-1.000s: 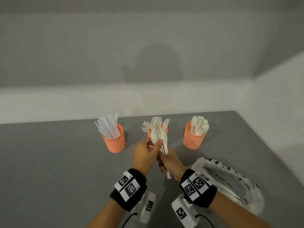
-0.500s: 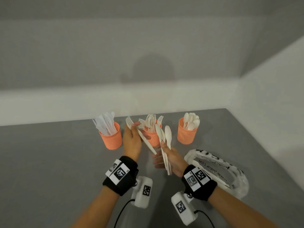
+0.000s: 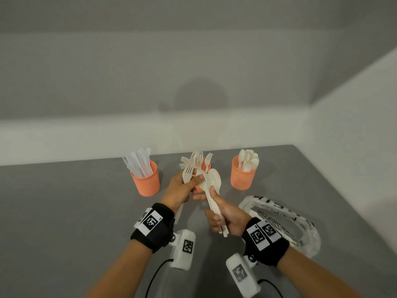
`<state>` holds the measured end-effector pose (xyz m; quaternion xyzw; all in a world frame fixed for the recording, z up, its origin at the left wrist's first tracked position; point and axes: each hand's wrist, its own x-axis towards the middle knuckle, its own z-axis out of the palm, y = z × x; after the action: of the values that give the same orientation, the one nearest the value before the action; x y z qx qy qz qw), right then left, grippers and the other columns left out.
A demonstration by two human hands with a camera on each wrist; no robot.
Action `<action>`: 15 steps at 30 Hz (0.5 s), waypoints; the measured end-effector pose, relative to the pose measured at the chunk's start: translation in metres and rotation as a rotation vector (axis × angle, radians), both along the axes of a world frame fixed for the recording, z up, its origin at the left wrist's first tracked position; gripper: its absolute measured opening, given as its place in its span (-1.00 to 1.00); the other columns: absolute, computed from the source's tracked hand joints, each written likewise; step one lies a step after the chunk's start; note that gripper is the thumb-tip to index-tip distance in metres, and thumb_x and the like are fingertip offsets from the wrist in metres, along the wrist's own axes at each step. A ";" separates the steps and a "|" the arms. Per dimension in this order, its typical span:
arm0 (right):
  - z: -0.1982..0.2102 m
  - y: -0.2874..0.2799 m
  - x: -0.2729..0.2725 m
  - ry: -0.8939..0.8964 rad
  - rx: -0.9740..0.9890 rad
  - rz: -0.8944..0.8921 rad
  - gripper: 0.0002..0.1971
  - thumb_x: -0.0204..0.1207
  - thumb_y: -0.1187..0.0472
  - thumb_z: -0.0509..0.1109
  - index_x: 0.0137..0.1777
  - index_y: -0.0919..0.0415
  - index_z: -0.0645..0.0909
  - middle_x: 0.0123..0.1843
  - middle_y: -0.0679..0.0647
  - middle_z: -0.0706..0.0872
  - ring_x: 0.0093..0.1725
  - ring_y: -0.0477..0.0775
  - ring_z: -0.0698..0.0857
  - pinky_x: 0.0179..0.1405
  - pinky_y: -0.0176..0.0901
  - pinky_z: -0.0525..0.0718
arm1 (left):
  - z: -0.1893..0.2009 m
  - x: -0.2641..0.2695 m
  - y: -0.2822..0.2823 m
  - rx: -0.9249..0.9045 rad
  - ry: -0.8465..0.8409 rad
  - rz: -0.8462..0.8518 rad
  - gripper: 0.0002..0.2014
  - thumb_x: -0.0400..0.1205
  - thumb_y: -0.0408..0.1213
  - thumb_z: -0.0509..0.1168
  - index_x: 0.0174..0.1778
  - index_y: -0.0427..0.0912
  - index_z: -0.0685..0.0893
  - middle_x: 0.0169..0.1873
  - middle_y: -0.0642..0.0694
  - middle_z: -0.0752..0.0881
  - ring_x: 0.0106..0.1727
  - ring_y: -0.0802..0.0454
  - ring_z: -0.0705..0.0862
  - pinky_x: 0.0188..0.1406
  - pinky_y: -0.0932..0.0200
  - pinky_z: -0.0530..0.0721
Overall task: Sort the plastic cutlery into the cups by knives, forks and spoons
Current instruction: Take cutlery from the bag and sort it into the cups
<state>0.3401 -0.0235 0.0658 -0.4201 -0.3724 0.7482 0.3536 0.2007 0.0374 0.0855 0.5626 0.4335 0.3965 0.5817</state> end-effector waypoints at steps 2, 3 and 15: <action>0.002 0.000 -0.001 -0.091 0.043 -0.012 -0.46 0.62 -0.26 -0.13 0.21 0.01 0.56 -0.69 -0.07 0.35 -0.71 -0.16 0.32 -0.67 -0.36 0.40 | 0.001 0.001 0.000 0.024 0.025 0.006 -0.96 0.61 -0.29 0.30 -0.15 -0.14 0.63 -0.62 0.09 0.62 -0.62 0.28 0.50 -0.72 0.43 0.27; 0.002 0.000 -0.001 -0.120 0.060 -0.018 -0.46 0.62 -0.27 -0.13 0.17 0.02 0.57 -0.69 -0.06 0.35 -0.71 -0.15 0.32 -0.67 -0.36 0.39 | 0.001 0.002 0.000 0.027 0.026 0.010 -0.97 0.61 -0.31 0.30 -0.12 -0.17 0.63 -0.58 0.08 0.63 -0.60 0.28 0.52 -0.72 0.44 0.29; 0.004 0.004 0.011 -0.196 -0.029 0.291 -0.63 0.65 0.05 0.10 -0.41 0.11 0.37 -0.76 -0.11 0.28 -0.78 -0.19 0.26 -0.66 -0.38 0.44 | 0.006 0.011 -0.005 -0.016 0.041 -0.122 -0.90 0.60 -0.38 0.31 0.01 -0.26 0.61 -0.44 -0.12 0.52 -0.56 0.18 0.39 -0.71 0.45 0.26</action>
<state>0.3515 -0.0197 0.0700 -0.4378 -0.4511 0.7523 0.1973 0.2114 0.0325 0.0917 0.5912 0.4136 0.3452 0.6002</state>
